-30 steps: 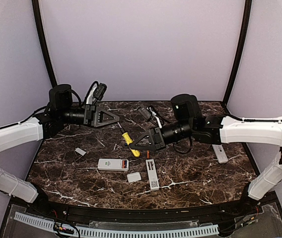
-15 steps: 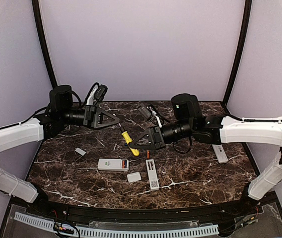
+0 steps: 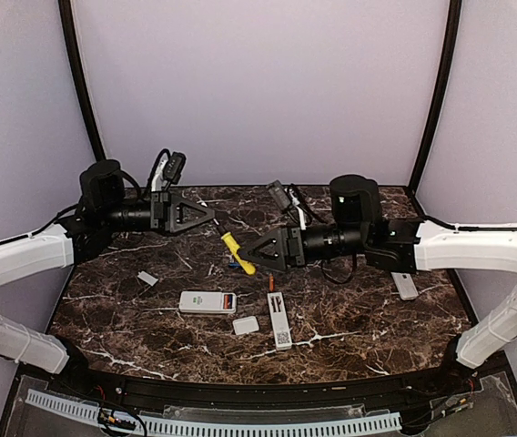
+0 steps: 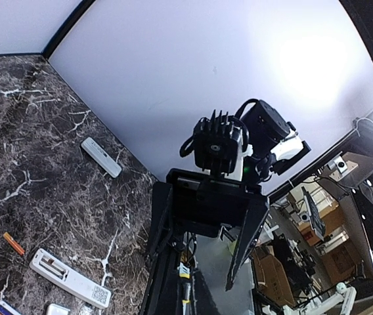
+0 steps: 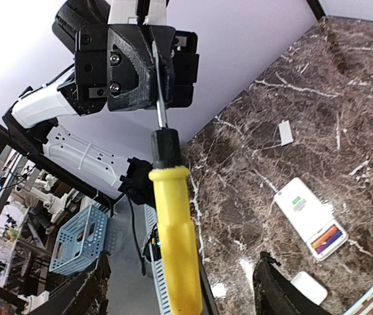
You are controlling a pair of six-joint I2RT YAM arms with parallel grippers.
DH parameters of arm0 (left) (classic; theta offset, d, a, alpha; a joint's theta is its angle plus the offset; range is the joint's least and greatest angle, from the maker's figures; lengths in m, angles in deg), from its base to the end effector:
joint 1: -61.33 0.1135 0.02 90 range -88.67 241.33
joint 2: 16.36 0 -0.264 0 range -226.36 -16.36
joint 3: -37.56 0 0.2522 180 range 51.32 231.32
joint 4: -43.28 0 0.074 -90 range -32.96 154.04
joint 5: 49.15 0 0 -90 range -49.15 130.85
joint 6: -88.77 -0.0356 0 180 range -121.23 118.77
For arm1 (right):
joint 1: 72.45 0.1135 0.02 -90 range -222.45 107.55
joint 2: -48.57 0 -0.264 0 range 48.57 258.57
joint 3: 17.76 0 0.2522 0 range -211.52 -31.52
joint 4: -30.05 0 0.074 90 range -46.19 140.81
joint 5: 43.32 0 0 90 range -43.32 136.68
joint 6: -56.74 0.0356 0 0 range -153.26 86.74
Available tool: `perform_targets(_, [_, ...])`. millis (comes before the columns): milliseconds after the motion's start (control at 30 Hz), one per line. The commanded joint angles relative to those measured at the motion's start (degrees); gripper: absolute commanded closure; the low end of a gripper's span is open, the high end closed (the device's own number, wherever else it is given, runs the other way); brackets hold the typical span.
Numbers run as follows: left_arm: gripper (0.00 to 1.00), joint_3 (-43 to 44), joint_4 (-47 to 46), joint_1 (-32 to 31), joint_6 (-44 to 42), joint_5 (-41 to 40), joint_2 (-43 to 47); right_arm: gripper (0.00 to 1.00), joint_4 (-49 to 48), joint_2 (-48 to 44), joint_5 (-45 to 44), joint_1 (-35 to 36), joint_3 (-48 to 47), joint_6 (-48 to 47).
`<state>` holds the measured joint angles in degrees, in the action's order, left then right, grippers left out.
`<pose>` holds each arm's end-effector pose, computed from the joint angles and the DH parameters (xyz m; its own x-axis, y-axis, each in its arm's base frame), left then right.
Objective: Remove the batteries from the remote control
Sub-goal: Pass from the right arm to the left, then pass from the left arm to the right
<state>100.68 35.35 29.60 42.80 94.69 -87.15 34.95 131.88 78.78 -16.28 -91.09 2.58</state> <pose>0.2214 -0.1707 0.3296 -0.6902 -0.0554 -0.7215 0.7195 0.0539 -0.6924 0.1726 0.2915 0.3052 -0.6953 -0.1466 -0.7036 -0.7185 0.1614 0.6765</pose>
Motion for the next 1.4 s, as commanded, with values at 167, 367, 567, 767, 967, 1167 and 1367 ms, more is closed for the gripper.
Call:
perform_targets(167, [1.00,-5.74,-15.50,-0.18,9.73,-12.86,6.79,0.29,-23.96,-2.42,-17.16,2.86,8.07,10.32])
perform_targets(367, [1.00,-6.95,-16.19,-0.17,10.30,-14.98,8.42,0.36,-35.10,1.14,-17.69,4.29,7.47,14.40])
perform_targets(567, [1.00,-8.30,-18.10,-0.11,11.01,-16.36,9.39,0.45,-38.14,3.70,-17.72,5.25,5.69,15.41])
perform_targets(767, [1.00,-9.00,-19.65,-0.13,11.78,-16.85,9.48,0.53,-40.03,4.42,-19.09,5.52,5.53,15.82])
perform_targets(967, [1.00,-9.65,-20.56,-0.16,12.02,-17.14,9.61,0.58,-41.27,5.25,-19.33,5.54,4.58,16.00])
perform_targets(1167, [1.00,-10.14,-20.76,-0.15,11.84,-17.49,9.82,0.65,-42.74,5.79,-19.78,5.65,4.47,16.69])
perform_targets(1367, [1.00,-10.59,-20.93,-0.17,11.78,-17.74,9.96,0.75,-42.86,5.69,-20.47,5.76,4.64,16.62])
